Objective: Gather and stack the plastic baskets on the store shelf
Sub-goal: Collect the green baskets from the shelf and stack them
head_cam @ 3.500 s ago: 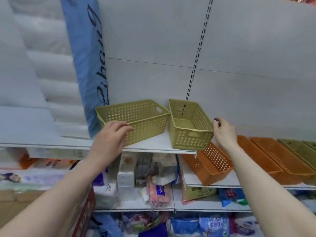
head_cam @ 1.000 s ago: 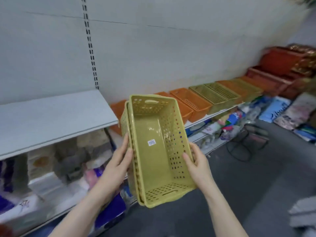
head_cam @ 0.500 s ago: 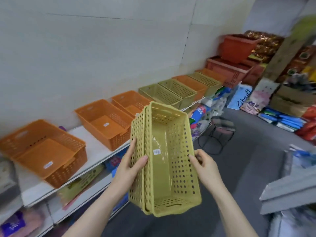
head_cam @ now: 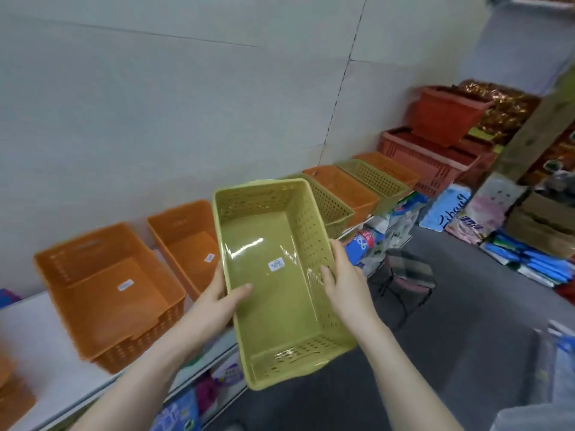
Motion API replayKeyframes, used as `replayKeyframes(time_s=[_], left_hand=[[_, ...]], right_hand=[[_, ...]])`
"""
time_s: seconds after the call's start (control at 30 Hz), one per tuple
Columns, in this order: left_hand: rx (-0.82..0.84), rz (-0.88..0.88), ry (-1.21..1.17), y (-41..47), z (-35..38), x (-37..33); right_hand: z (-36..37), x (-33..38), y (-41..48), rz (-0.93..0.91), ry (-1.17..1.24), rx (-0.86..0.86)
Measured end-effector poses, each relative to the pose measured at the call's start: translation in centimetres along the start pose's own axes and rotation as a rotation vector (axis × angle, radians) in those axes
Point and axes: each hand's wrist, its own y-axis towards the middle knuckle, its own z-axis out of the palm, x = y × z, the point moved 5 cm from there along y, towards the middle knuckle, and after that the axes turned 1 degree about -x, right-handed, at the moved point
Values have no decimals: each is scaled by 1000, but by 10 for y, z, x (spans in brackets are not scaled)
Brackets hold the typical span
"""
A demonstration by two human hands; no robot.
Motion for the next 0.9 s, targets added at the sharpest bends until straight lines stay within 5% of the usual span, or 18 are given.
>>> replayKeyframes(time_s=[0.17,0.33,0.47,0.67,0.9], left_hand=[[-309,-19,142,92,-34,-40],[-483,-86,-85,181,-59,-67],[-517,-202,-168,224,-57,-57],[-616,-298,-27,260,-32,-37],[-725,-426,700,275,-1,-19]], right_hand=[[6,1,114,-58,117,57],[-4,-18,215,63,580,114],[-12,-73,286,88,255,-8],[22,-146,366,139,-123,203],[69,-196,392,-23,-578,362]])
